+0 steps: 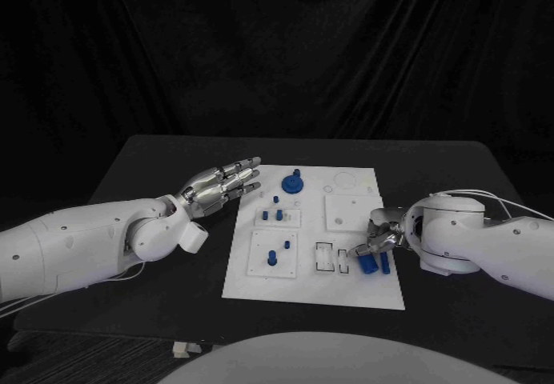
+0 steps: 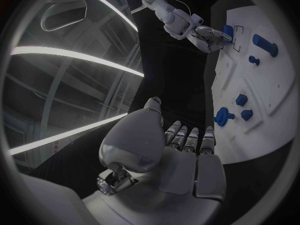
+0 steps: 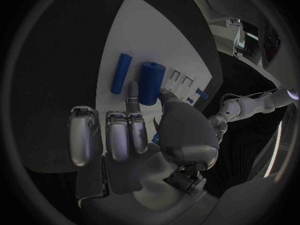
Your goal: Assemble the parts on the task board
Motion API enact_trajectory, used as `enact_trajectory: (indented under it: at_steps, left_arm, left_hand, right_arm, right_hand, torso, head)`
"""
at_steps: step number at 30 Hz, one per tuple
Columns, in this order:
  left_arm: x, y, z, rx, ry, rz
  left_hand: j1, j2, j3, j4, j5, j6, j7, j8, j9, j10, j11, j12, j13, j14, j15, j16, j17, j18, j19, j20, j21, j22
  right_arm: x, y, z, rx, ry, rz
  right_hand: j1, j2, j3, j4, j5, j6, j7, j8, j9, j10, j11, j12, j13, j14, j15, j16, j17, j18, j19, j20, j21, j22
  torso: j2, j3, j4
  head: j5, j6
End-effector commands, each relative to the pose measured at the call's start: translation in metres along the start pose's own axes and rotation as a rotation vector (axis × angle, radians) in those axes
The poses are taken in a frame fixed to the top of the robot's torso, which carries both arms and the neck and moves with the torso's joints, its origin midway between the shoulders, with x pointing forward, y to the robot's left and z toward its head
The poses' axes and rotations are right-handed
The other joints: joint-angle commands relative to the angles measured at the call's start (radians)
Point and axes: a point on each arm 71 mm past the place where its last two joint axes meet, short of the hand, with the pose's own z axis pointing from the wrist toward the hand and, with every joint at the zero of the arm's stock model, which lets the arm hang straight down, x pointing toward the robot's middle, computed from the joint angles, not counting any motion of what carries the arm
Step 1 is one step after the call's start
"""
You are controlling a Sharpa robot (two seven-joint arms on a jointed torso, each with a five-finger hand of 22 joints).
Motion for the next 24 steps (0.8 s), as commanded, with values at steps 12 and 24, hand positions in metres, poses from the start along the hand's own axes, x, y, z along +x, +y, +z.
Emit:
enact_trajectory:
  at_steps: [12, 24]
  left_arm:
    - [0.002, 0.001, 0.001, 0.006, 0.015, -0.015]
    - [0.002, 0.001, 0.001, 0.003, 0.016, -0.016]
  left_hand:
    - [0.009, 0.003, 0.006, -0.001, 0.005, -0.001, 0.008, 0.006, 0.001, 0.002, 0.009, 0.006, 0.001, 0.001, -0.002, -0.004, -0.002, 0.012, 0.002, 0.008, 0.002, 0.001]
    - [0.009, 0.003, 0.006, -0.001, 0.005, -0.001, 0.008, 0.006, 0.001, 0.002, 0.009, 0.006, 0.001, 0.001, -0.001, -0.004, -0.002, 0.014, 0.002, 0.008, 0.002, 0.001]
  right_arm:
    - [0.002, -0.006, -0.004, -0.006, 0.0, 0.226]
    - [-0.007, 0.0, -0.016, -0.036, 0.038, 0.421]
  right_hand:
    - [0.023, -0.015, 0.155, -0.075, 0.321, -0.05, -0.017, 0.083, 0.104, 0.107, -0.017, 0.004, 0.263, 0.096, -0.006, -0.014, 0.221, 0.015, 0.052, 0.0, -0.019, 0.224]
    - [-0.005, -0.018, 0.177, -0.069, 0.327, -0.058, -0.019, 0.101, 0.127, 0.107, -0.019, 0.004, 0.263, 0.094, -0.005, -0.018, 0.211, 0.016, 0.049, 0.0, -0.025, 0.222]
  torso:
    - [0.0, 0.0002, -0.0004]
    - [0.0, 0.0004, -0.0003]
  head:
    - [0.007, 0.0]
    - [0.004, 0.0]
